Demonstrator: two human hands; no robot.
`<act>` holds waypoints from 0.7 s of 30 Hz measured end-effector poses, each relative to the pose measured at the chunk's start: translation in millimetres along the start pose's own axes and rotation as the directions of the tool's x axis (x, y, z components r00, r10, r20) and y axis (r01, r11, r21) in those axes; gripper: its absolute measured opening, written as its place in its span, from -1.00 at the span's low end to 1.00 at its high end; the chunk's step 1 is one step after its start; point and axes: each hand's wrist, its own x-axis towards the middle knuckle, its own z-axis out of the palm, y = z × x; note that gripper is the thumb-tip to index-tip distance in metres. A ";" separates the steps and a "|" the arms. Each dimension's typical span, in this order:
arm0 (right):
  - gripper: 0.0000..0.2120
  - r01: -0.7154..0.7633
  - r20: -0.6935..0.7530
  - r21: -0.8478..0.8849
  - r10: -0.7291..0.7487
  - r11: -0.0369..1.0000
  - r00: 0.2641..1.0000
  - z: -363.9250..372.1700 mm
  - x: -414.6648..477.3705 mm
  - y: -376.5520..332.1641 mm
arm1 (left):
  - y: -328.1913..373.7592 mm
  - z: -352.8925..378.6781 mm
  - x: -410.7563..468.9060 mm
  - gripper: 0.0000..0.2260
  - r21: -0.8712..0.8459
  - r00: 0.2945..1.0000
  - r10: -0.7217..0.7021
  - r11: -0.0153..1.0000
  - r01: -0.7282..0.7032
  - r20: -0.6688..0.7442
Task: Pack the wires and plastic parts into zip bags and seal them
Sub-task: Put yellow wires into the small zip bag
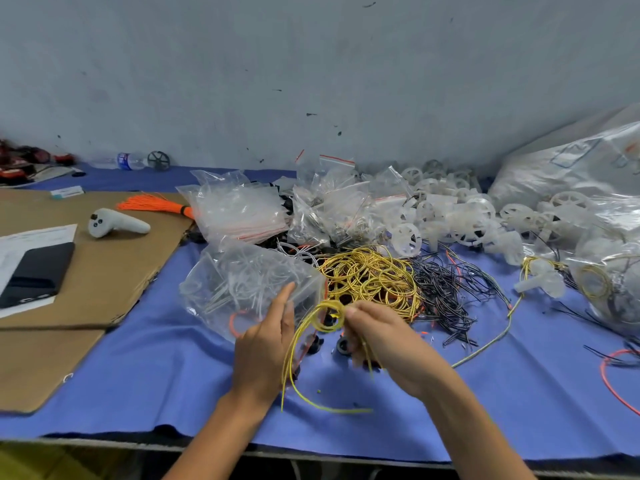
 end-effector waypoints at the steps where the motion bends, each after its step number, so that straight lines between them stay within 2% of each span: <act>1: -0.78 -0.012 0.025 -0.006 0.012 1.000 1.000 10.9 2.1 0.0 | -0.9 -0.3 -1.5 -0.53 0.035 0.999 0.032 0.999 -0.033 0.031; 3: -0.76 -0.027 0.072 0.055 0.023 0.998 0.997 33.0 5.4 0.2 | -4.7 0.1 -4.4 -0.39 0.080 0.992 0.079 0.993 -0.086 0.094; 5: -0.72 -0.027 0.046 0.109 0.022 0.994 0.999 50.3 7.4 3.5 | -8.4 1.8 -4.2 -0.31 0.103 0.991 0.057 0.992 -0.070 0.123; 10: -0.81 0.034 -0.042 -0.023 -0.035 0.999 0.998 52.8 7.5 14.1 | -9.5 1.5 -1.7 -0.41 0.014 0.997 0.065 0.998 -0.065 0.036; 12: -0.80 0.047 -0.137 -0.169 -0.071 0.985 0.988 39.5 11.7 16.7 | -8.4 1.4 -0.5 -0.52 -0.037 0.999 0.036 0.999 -0.036 -0.013; 14: -0.79 0.062 -0.229 -0.466 -0.188 0.883 0.955 27.1 15.7 18.7 | -7.2 2.2 0.1 -0.59 -0.070 0.999 0.015 0.997 -0.018 -0.033; 15: -0.79 0.073 -0.234 -0.550 -0.237 0.832 0.943 25.1 16.4 18.2 | -6.3 3.1 0.2 -0.59 -0.061 0.999 0.020 0.998 -0.022 -0.025; 16: -0.81 0.093 -0.213 -0.543 -0.244 0.835 0.946 25.9 17.0 17.4 | -5.5 3.6 0.1 -0.59 -0.045 0.999 0.031 0.998 -0.032 -0.011; 19: -0.88 0.121 0.008 -0.147 -0.121 0.982 0.993 38.4 17.3 15.0 | -7.3 4.3 -1.0 -0.60 -0.072 0.998 0.061 0.996 -0.059 0.024; 21: -0.83 0.061 0.099 0.032 -0.064 0.998 0.993 41.8 21.9 14.4 | -10.5 4.5 -1.0 -0.57 -0.087 0.997 0.068 0.994 -0.064 0.044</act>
